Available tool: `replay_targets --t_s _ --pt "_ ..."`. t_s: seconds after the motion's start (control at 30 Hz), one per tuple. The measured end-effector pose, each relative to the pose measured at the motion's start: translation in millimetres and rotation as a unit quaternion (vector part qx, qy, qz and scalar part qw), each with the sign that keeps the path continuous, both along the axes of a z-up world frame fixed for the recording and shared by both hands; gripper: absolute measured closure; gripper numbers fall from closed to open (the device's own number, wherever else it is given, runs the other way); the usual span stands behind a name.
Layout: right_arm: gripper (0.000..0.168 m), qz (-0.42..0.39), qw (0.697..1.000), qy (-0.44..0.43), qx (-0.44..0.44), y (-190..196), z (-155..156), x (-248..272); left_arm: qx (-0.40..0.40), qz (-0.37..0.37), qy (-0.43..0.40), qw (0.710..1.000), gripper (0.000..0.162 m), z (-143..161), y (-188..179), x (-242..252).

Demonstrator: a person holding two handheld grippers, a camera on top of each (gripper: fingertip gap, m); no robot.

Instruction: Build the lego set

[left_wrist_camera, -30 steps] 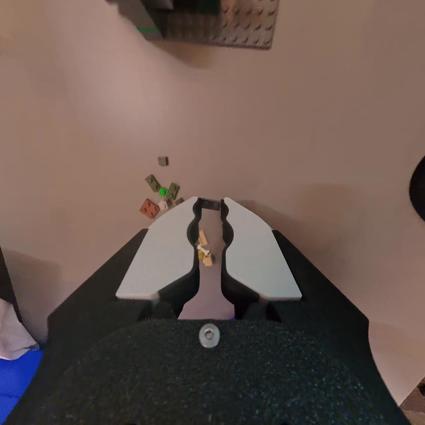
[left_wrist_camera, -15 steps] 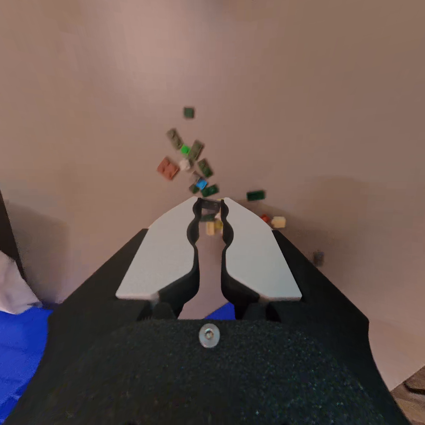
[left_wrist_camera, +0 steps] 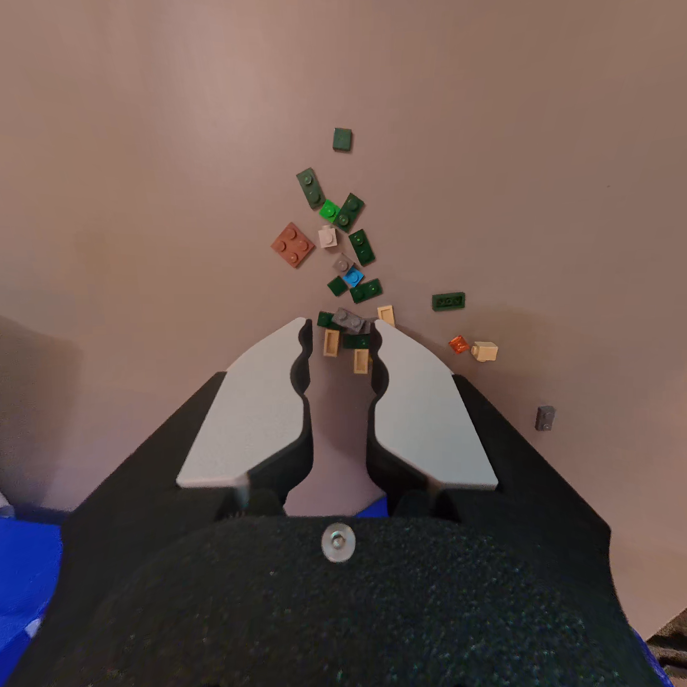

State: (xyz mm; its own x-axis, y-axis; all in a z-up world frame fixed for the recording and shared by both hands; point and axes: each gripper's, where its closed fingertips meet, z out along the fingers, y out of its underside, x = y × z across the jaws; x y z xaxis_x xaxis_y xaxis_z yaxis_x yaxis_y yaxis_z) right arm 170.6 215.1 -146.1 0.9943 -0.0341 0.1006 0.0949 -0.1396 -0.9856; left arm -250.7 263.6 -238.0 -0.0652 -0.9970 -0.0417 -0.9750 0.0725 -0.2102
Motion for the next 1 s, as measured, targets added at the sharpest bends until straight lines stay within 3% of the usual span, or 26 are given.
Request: replay_targets --t_s 0.23,1.0 --pt "0.166 0.003 1.0 -0.001 -0.002 1 -1 -2 -0.03 -0.002 -0.015 0.999 0.14 -3 -19 8" --pt "0.166 0.003 1.0 0.001 -0.003 1 -1 -2 -0.019 0.052 -0.013 0.998 0.147 -16 -12 12"
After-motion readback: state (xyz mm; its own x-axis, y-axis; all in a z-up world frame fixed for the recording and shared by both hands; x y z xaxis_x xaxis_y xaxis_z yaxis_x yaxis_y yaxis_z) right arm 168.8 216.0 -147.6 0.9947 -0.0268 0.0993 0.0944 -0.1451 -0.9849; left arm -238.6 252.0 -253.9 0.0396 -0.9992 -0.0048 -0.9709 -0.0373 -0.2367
